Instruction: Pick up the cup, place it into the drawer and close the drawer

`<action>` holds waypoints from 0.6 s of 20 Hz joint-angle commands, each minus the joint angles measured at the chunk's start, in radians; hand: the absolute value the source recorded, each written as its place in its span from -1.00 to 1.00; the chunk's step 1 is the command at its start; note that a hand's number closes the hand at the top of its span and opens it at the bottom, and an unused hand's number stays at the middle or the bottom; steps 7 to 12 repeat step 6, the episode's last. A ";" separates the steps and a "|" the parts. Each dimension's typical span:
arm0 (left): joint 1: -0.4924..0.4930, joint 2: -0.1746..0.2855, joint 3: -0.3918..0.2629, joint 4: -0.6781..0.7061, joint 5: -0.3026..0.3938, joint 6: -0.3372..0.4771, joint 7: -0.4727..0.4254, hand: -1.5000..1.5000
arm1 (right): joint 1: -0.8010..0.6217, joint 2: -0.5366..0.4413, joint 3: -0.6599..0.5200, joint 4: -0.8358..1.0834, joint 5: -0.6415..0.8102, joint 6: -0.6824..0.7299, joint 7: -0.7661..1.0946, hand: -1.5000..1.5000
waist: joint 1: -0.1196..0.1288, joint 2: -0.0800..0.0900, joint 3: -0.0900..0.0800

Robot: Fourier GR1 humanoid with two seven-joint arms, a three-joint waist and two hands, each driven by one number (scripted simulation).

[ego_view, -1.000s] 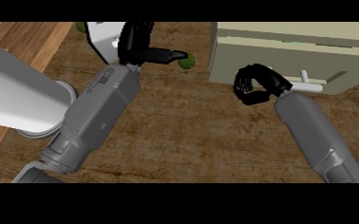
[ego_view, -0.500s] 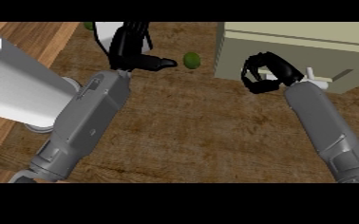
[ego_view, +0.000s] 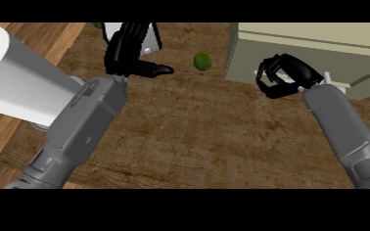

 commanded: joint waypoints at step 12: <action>0.032 0.005 -0.004 -0.025 0.011 -0.042 0.006 -1.00 | -0.164 -0.126 -0.100 0.003 -0.023 -0.087 0.071 1.00 | 0.038 0.014 -0.015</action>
